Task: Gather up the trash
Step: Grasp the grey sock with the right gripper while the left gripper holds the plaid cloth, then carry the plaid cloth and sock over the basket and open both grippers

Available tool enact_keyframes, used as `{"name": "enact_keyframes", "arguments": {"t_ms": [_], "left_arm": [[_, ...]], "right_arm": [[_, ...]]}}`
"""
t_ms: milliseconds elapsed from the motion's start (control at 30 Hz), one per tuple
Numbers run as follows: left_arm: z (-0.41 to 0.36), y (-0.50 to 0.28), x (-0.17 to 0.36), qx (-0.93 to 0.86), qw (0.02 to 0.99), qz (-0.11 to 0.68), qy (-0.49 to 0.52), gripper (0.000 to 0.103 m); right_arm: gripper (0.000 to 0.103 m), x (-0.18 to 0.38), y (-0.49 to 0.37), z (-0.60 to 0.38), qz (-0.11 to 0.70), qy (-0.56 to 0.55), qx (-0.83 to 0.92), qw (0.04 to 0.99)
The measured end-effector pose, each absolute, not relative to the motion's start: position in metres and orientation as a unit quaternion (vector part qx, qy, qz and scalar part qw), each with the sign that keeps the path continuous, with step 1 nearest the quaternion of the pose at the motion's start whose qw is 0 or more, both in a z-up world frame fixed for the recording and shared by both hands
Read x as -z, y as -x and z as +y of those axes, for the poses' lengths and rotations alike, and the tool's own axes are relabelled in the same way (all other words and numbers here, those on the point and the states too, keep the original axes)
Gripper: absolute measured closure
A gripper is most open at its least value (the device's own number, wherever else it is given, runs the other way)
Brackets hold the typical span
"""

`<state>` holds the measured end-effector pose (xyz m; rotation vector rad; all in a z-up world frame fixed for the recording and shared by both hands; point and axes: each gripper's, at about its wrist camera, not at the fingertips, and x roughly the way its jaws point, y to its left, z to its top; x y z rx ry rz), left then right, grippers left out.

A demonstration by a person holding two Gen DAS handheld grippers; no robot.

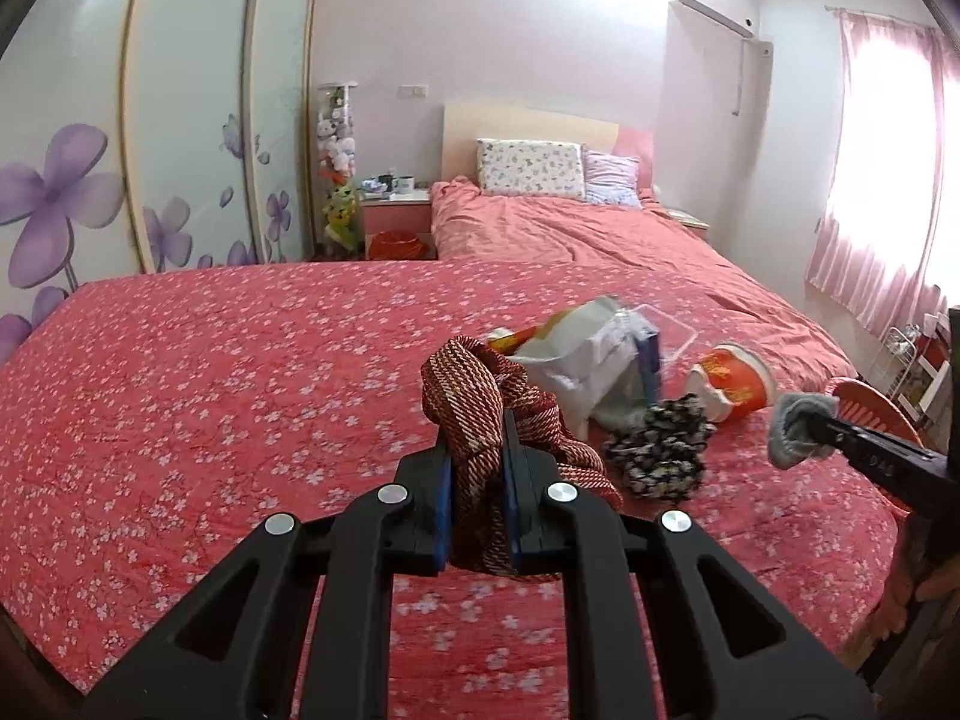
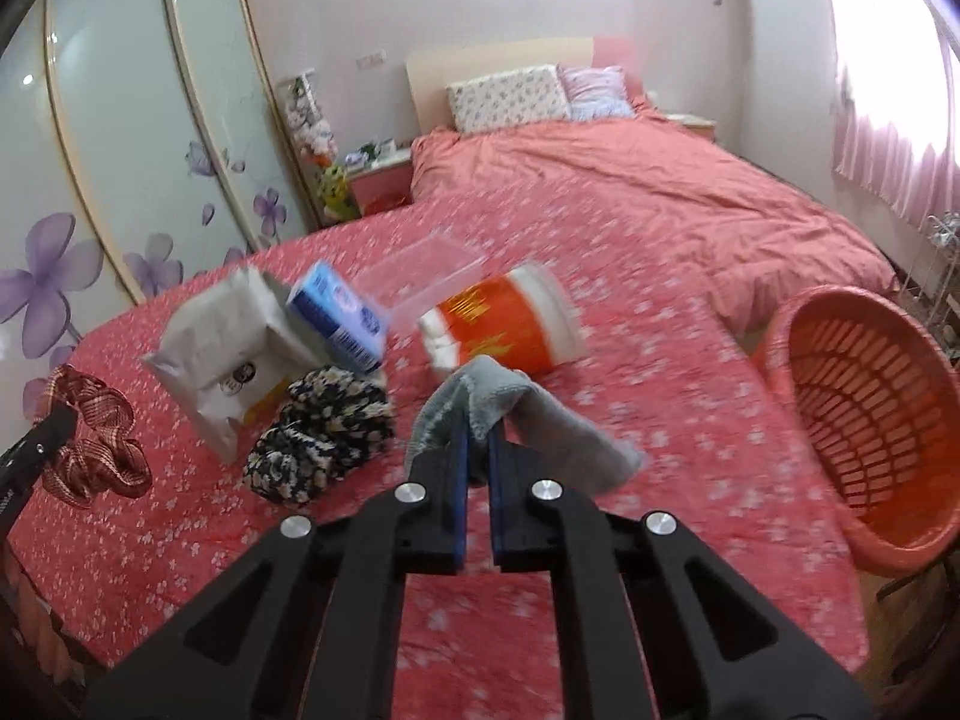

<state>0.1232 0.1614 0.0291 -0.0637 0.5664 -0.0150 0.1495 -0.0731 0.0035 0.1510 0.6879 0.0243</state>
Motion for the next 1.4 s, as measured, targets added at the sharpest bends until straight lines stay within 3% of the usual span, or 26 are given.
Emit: {"name": "enact_keyframes", "arguments": {"t_ms": [367,1400], "left_arm": [[0.111,-0.119,-0.046,0.06,0.962,0.267,0.017,0.09],[-0.05,-0.139,-0.041,0.218,0.936,0.275,0.019,0.09]], "right_arm": [[0.097,-0.032,-0.113,-0.115,0.297,-0.073,0.016,0.952],[0.096,-0.028,-0.065,-0.249,0.252,-0.109,0.129,0.953]]}}
